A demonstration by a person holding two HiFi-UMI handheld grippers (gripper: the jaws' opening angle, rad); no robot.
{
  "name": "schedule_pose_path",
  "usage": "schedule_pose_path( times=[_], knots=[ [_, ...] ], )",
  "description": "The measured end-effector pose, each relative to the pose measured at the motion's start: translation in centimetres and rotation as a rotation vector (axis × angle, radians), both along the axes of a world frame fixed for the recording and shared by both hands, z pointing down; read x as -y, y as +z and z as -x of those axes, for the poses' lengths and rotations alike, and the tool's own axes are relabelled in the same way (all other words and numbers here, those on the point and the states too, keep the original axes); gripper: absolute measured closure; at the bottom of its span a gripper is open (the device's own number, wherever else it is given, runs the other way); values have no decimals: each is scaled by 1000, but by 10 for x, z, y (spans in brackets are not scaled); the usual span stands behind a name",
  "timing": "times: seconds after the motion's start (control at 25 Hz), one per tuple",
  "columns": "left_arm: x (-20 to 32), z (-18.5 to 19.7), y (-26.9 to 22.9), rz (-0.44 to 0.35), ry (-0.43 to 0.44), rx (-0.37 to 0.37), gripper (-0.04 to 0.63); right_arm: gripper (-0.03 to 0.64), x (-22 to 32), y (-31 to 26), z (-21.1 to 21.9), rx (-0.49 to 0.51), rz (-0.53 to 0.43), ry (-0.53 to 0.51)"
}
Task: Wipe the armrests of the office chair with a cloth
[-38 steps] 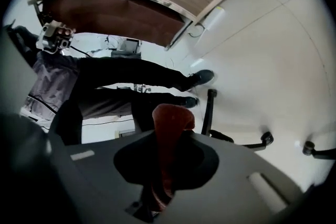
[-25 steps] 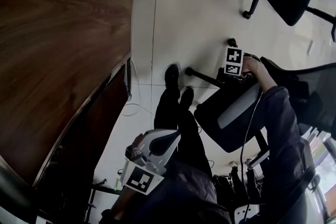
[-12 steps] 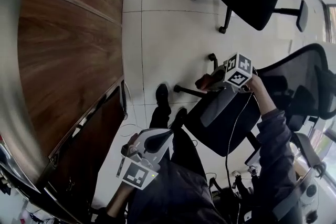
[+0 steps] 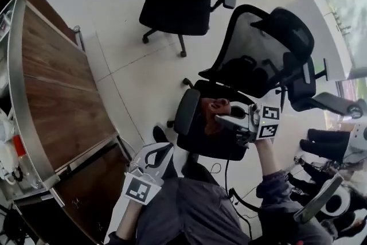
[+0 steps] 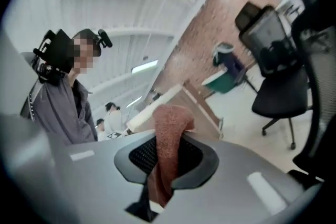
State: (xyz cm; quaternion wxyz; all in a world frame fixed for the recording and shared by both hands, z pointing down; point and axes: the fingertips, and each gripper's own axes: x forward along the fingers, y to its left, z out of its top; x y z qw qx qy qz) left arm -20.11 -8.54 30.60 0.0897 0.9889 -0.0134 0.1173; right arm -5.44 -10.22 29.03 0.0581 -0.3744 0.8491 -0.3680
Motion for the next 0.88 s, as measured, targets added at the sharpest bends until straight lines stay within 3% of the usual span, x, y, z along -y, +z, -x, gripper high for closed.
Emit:
schedule_pose_path(
  times=[0.2,0.32,0.44,0.6,0.72,0.88],
  knots=[
    [-62,-47,-58,1,70,-62,580,563,-102,-89,-60,-57,-154,442],
    [-116,-82,-84,-14,127,-86,580,563,-165,-110,-92,-176,-178,672],
    [-184,-106,-109,-54,239,-102,580,561,-228,-126,-104,-342,-196,851],
    [-245,-130,-126,-30,298,-95,580,561,-291,-156,-107,-470,-241,936],
    [-268,-136,-128,-16,330,-67,580,561,-318,-172,-105,-549,-276,945],
    [-283,-151,-135,-49,387,-83,580,561,-341,-186,-110,-665,-320,969]
  ],
)
